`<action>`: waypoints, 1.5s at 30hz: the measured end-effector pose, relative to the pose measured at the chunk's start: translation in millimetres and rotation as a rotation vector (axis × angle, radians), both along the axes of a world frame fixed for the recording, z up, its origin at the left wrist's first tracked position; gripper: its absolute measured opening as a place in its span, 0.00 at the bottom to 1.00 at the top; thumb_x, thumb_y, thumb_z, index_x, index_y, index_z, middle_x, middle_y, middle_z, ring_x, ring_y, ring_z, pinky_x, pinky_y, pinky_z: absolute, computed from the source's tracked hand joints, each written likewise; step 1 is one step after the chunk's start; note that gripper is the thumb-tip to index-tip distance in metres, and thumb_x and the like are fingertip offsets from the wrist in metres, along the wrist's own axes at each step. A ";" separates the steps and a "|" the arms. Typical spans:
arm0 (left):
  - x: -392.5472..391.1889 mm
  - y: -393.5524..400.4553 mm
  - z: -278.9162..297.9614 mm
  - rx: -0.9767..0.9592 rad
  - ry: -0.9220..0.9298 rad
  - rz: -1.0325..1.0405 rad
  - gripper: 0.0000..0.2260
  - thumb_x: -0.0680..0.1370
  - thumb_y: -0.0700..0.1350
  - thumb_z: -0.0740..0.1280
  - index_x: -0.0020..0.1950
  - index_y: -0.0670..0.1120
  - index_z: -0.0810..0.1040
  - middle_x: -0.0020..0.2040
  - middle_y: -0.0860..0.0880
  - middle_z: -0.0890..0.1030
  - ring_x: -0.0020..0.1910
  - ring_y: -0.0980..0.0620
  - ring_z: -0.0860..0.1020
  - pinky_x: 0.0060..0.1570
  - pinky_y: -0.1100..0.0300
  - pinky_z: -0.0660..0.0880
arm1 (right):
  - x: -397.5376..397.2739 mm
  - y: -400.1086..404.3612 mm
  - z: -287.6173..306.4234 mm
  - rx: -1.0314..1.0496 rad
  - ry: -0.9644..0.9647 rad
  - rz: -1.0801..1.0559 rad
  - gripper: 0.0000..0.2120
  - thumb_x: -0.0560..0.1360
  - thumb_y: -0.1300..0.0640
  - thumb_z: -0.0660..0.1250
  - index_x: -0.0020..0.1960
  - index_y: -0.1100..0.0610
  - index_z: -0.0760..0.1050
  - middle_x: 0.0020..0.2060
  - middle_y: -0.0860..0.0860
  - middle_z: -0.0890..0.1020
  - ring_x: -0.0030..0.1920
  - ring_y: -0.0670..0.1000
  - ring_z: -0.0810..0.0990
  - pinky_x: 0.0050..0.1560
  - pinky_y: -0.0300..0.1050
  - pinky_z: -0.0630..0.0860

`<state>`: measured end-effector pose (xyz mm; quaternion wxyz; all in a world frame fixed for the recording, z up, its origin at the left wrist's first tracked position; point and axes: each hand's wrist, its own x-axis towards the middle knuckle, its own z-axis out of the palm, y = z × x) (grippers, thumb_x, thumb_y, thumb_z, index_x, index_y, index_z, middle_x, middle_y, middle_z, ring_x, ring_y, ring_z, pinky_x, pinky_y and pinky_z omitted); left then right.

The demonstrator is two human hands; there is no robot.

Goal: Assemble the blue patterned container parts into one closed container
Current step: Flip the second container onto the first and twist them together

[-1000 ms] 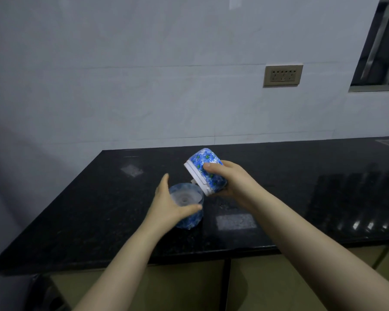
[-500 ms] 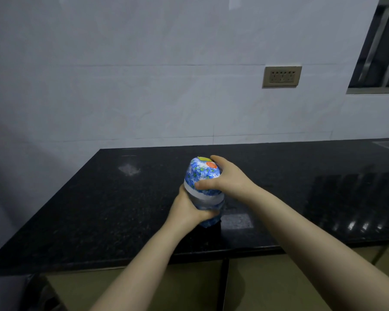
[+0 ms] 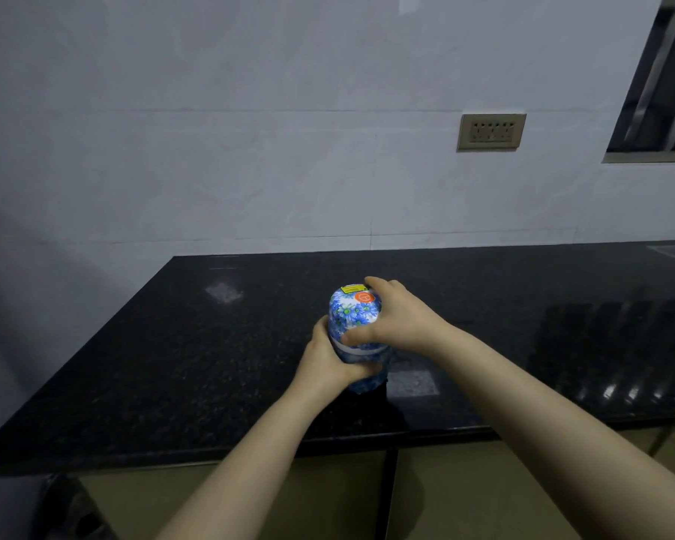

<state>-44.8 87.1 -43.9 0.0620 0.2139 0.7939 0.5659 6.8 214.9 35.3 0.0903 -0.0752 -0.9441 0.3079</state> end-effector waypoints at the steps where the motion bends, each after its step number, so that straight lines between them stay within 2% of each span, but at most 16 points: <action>1: 0.0 -0.2 -0.2 0.014 -0.004 -0.001 0.42 0.58 0.45 0.81 0.67 0.46 0.65 0.54 0.54 0.76 0.45 0.63 0.76 0.33 0.81 0.69 | 0.3 -0.9 0.3 0.012 -0.001 0.004 0.47 0.60 0.44 0.75 0.73 0.51 0.56 0.63 0.51 0.66 0.54 0.49 0.71 0.51 0.43 0.72; 3: -0.5 -1.0 -0.4 0.040 -0.017 0.001 0.40 0.58 0.45 0.81 0.66 0.46 0.67 0.54 0.53 0.77 0.45 0.66 0.75 0.33 0.81 0.69 | 0.8 -2.5 0.9 0.043 -0.001 0.007 0.47 0.60 0.44 0.75 0.72 0.51 0.55 0.63 0.51 0.67 0.56 0.51 0.73 0.54 0.45 0.74; 6: -1.1 -2.2 1.6 0.040 -0.027 0.004 0.39 0.57 0.46 0.81 0.64 0.47 0.69 0.55 0.53 0.78 0.46 0.60 0.76 0.35 0.76 0.71 | 0.3 -5.0 2.4 0.099 -0.008 0.001 0.47 0.60 0.43 0.75 0.72 0.50 0.56 0.63 0.52 0.67 0.57 0.53 0.74 0.55 0.48 0.75; 9: -1.0 -2.4 3.0 0.032 -0.040 0.009 0.38 0.55 0.49 0.80 0.63 0.48 0.70 0.55 0.52 0.79 0.47 0.57 0.77 0.38 0.69 0.71 | -0.8 -8.0 3.8 0.175 -0.031 -0.009 0.46 0.59 0.40 0.74 0.71 0.50 0.57 0.61 0.53 0.67 0.54 0.54 0.74 0.51 0.47 0.74; 12: -0.6 -2.7 2.5 0.029 -0.053 0.007 0.36 0.58 0.48 0.80 0.63 0.49 0.70 0.53 0.53 0.78 0.44 0.62 0.76 0.33 0.72 0.71 | -1.6 -11.5 4.8 0.252 -0.056 -0.017 0.46 0.59 0.38 0.73 0.71 0.50 0.57 0.59 0.54 0.67 0.50 0.54 0.72 0.47 0.46 0.72; 14: -0.1 -3.0 2.6 0.030 -0.053 0.003 0.36 0.59 0.48 0.80 0.63 0.49 0.69 0.52 0.54 0.78 0.44 0.64 0.75 0.31 0.72 0.72 | -2.2 -13.0 5.9 0.292 -0.073 -0.023 0.46 0.60 0.38 0.72 0.71 0.50 0.56 0.59 0.54 0.67 0.52 0.56 0.74 0.46 0.45 0.71; 17: 1.1 -3.3 3.5 0.043 -0.061 -0.009 0.39 0.59 0.49 0.80 0.66 0.49 0.67 0.55 0.52 0.78 0.47 0.58 0.77 0.36 0.70 0.72 | -2.9 -14.8 6.9 0.319 -0.100 -0.032 0.45 0.61 0.37 0.71 0.72 0.47 0.55 0.60 0.55 0.66 0.54 0.57 0.75 0.46 0.46 0.72; 19: 2.0 -3.5 4.0 0.057 -0.063 -0.022 0.40 0.59 0.49 0.80 0.67 0.50 0.66 0.55 0.53 0.77 0.47 0.60 0.76 0.37 0.69 0.72 | -3.1 -16.6 7.9 0.336 -0.111 -0.043 0.45 0.61 0.37 0.70 0.72 0.46 0.55 0.60 0.55 0.66 0.53 0.57 0.75 0.45 0.46 0.72; 25: 2.8 -3.5 5.3 0.055 -0.068 -0.025 0.37 0.60 0.48 0.79 0.66 0.52 0.67 0.47 0.61 0.76 0.44 0.65 0.75 0.31 0.72 0.73 | -5.7 -24.1 7.3 0.407 -0.128 -0.095 0.44 0.61 0.34 0.69 0.71 0.50 0.58 0.60 0.56 0.66 0.50 0.57 0.75 0.43 0.45 0.71; 28: 2.6 -3.1 4.3 0.066 -0.061 -0.015 0.34 0.61 0.47 0.79 0.64 0.52 0.69 0.47 0.61 0.77 0.43 0.66 0.75 0.30 0.78 0.71 | -9.3 -15.6 12.9 0.403 -0.224 -0.033 0.49 0.60 0.31 0.69 0.73 0.50 0.53 0.66 0.58 0.63 0.60 0.61 0.74 0.50 0.49 0.71; 31: 2.0 -2.2 2.1 0.072 -0.014 0.011 0.33 0.61 0.44 0.79 0.63 0.49 0.71 0.50 0.55 0.78 0.44 0.61 0.77 0.34 0.80 0.70 | -9.3 7.2 28.0 0.238 -0.321 0.095 0.50 0.61 0.37 0.72 0.74 0.44 0.49 0.75 0.53 0.55 0.71 0.56 0.64 0.64 0.49 0.66; 34: 1.1 -2.1 0.9 0.072 0.009 0.015 0.34 0.61 0.44 0.79 0.64 0.48 0.71 0.52 0.54 0.77 0.46 0.59 0.76 0.34 0.82 0.68 | -7.9 16.7 27.2 0.048 -0.253 0.187 0.44 0.61 0.45 0.75 0.72 0.40 0.58 0.69 0.44 0.68 0.65 0.47 0.70 0.59 0.40 0.67; 36: 1.2 -2.4 0.3 0.064 0.020 0.010 0.35 0.61 0.45 0.79 0.64 0.48 0.70 0.52 0.54 0.76 0.45 0.60 0.75 0.33 0.82 0.68 | -8.7 15.6 22.2 0.042 -0.202 0.170 0.42 0.58 0.43 0.74 0.69 0.40 0.63 0.66 0.41 0.73 0.61 0.45 0.73 0.57 0.40 0.68; 40: 1.3 -2.4 0.0 0.060 0.028 0.005 0.35 0.61 0.46 0.79 0.65 0.48 0.69 0.51 0.55 0.76 0.43 0.66 0.74 0.32 0.82 0.67 | -10.1 12.4 20.6 0.201 -0.136 0.074 0.41 0.56 0.33 0.69 0.68 0.39 0.64 0.65 0.41 0.74 0.63 0.48 0.73 0.54 0.43 0.68; 43: 1.4 -2.5 0.5 0.054 0.022 0.004 0.35 0.61 0.47 0.79 0.64 0.49 0.69 0.51 0.56 0.76 0.42 0.68 0.73 0.31 0.81 0.68 | -9.7 10.1 20.5 0.285 -0.133 0.059 0.41 0.57 0.31 0.68 0.68 0.40 0.63 0.65 0.42 0.74 0.63 0.49 0.73 0.51 0.43 0.67; 45: 2.1 -2.5 1.0 0.055 0.022 0.005 0.35 0.61 0.46 0.79 0.65 0.49 0.69 0.50 0.56 0.76 0.42 0.68 0.73 0.32 0.81 0.69 | -9.7 11.4 21.7 0.294 -0.161 0.076 0.42 0.58 0.32 0.68 0.70 0.42 0.62 0.67 0.43 0.73 0.64 0.50 0.72 0.53 0.44 0.68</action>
